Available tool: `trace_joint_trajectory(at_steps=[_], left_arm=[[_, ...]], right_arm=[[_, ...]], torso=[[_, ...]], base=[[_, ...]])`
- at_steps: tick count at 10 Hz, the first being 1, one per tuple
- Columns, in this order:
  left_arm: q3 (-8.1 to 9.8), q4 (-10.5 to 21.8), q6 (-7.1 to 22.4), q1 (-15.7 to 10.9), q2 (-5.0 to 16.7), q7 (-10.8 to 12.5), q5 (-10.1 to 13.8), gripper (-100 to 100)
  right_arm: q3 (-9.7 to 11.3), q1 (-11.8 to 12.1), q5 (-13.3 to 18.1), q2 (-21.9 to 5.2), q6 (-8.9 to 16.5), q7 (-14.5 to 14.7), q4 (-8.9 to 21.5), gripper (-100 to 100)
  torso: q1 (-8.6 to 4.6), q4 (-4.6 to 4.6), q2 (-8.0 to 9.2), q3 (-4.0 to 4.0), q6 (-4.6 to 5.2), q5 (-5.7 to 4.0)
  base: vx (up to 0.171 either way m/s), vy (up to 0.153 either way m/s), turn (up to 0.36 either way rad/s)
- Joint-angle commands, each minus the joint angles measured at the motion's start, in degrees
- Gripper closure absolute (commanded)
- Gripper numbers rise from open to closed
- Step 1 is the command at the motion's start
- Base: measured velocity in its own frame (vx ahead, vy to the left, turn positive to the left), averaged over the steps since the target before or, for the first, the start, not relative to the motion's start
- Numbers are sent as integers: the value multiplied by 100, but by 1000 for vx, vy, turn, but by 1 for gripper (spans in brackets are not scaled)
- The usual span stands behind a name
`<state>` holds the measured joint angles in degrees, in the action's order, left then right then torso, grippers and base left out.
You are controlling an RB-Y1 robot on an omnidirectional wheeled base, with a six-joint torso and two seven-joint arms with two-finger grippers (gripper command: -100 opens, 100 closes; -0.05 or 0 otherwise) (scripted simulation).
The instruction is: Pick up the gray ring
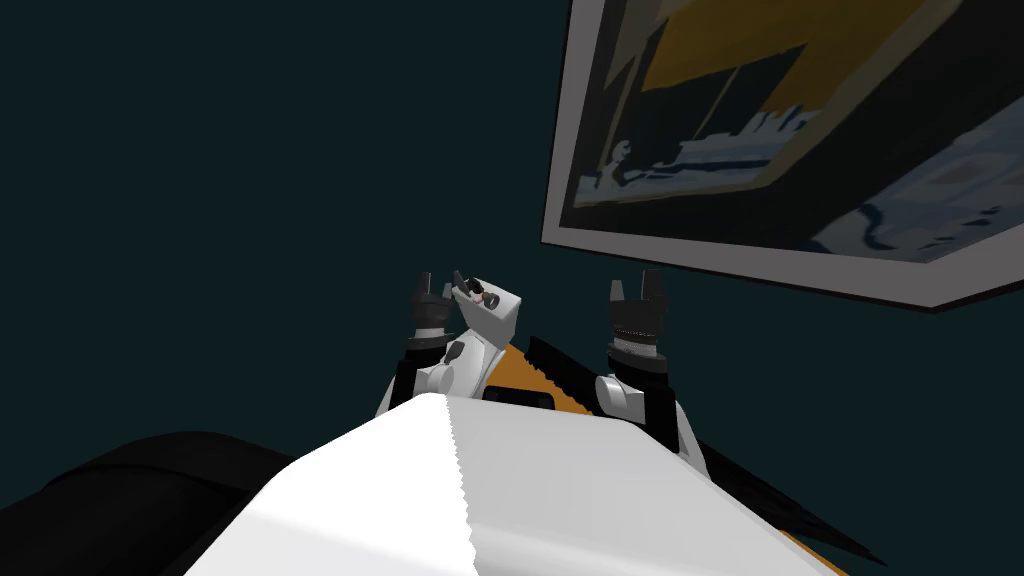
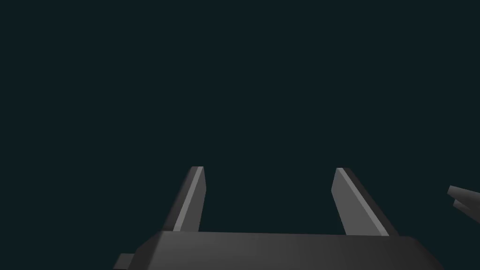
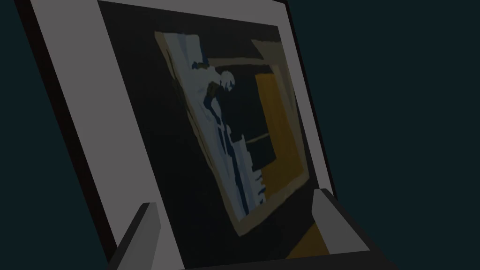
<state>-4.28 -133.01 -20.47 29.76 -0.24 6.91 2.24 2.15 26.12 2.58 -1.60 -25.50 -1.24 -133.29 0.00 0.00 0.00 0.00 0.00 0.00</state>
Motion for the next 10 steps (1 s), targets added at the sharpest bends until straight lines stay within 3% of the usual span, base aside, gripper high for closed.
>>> trace_joint_trajectory(at_steps=[1, 4, 10], left_arm=[[-12, 103, 34, -67, 258, 32, -22, -100], [-52, 434, 138, -272, 619, 124, -83, -100], [-126, 1106, 336, -650, 811, 260, -171, -100]], right_arm=[[0, 0, 0, 0, 0, 0, 0, 0], [0, 0, 0, 0, 0, 0, 0, 0], [0, 0, 0, 0, 0, 0, 0, 0]], torso=[[0, 0, 0, 0, 0, 0], [-12, -3, -14, -8, 0, -2], [-8, -4, -19, -11, 0, -2]], base=[[13, -17, -4], [35, -40, -7], [41, -34, -9]])
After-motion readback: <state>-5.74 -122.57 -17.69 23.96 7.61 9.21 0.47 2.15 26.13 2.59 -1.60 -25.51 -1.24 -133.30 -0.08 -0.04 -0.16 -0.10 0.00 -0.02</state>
